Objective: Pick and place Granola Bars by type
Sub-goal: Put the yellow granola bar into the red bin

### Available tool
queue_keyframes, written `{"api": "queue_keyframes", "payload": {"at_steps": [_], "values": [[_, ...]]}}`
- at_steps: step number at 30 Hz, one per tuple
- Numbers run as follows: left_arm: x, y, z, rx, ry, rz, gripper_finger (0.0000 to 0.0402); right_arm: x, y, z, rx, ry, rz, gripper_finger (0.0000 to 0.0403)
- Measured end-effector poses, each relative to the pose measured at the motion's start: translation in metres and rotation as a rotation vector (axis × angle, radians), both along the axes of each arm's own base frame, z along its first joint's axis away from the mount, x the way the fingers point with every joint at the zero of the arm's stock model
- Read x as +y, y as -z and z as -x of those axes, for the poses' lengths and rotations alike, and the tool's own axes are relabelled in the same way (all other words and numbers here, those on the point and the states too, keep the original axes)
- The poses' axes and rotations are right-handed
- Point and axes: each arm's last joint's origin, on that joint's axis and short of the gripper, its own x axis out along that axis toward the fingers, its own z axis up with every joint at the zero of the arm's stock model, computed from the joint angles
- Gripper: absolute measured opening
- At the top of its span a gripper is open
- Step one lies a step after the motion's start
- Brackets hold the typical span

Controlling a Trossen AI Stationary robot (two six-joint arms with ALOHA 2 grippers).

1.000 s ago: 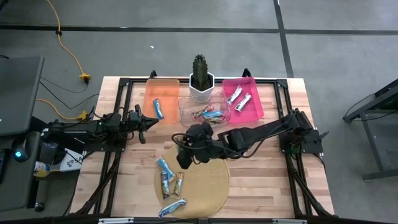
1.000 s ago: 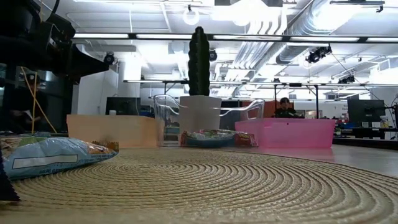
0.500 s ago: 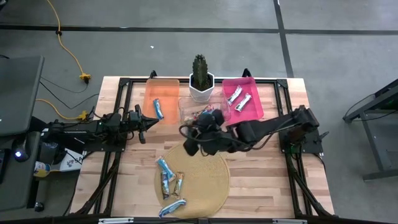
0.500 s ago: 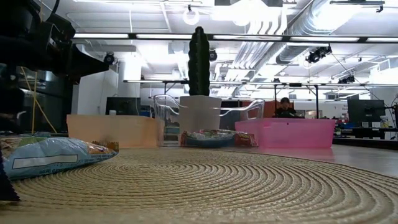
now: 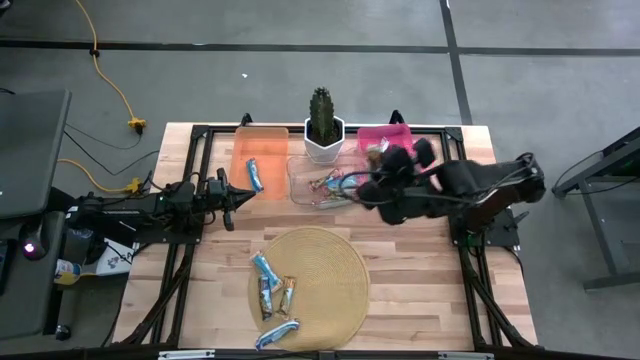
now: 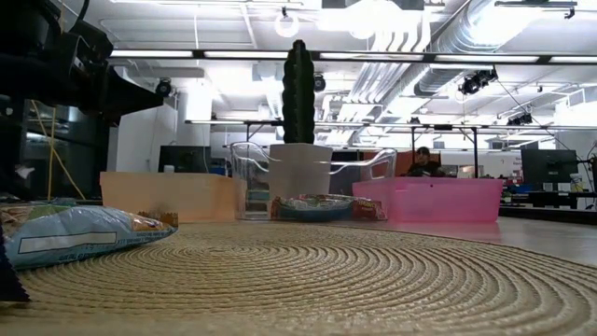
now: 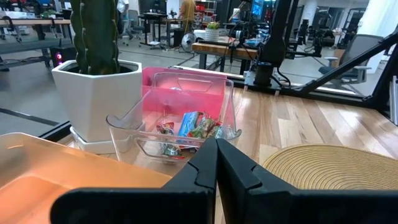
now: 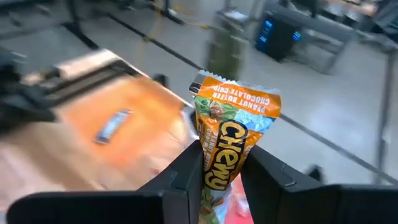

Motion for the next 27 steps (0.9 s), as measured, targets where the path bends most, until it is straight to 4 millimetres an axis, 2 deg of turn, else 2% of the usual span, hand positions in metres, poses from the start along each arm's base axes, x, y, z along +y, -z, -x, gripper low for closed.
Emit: {"api": "queue_keyframes", "payload": {"at_steps": [5, 9, 12, 16, 19, 23, 27], "values": [[0.0, 0.0, 0.0, 0.0, 0.0, 0.0, 0.0001, -0.03, 0.001, 0.023, 0.15, 0.117, 0.025, 0.0087], [0.0, 0.0, 0.0, 0.0, 0.0, 0.0, 0.0001, -0.058, 0.007, 0.019, 0.252, 0.155, 0.063, 0.0087], [0.0, 0.0, 0.0, 0.0, 0.0, 0.0, 0.0001, -0.083, 0.019, 0.019, 0.331, 0.222, 0.067, 0.0087], [0.0, 0.0, 0.0, 0.0, 0.0, 0.0, 0.0001, -0.121, 0.047, 0.02, 0.43, 0.304, 0.021, 0.0087], [0.0, 0.0, 0.0, 0.0, -0.001, 0.0, 0.0001, -0.147, 0.074, 0.02, 0.459, 0.284, -0.047, 0.0087], [0.0, 0.0, 0.0, 0.0, 0.0, 0.0, 0.0001, -0.179, 0.115, 0.024, 0.417, 0.204, -0.159, 0.0087], [0.0, 0.0, 0.0, 0.0, 0.0, 0.0, 0.0001, -0.205, 0.153, 0.038, 0.393, 0.198, -0.277, 0.0087]]}}
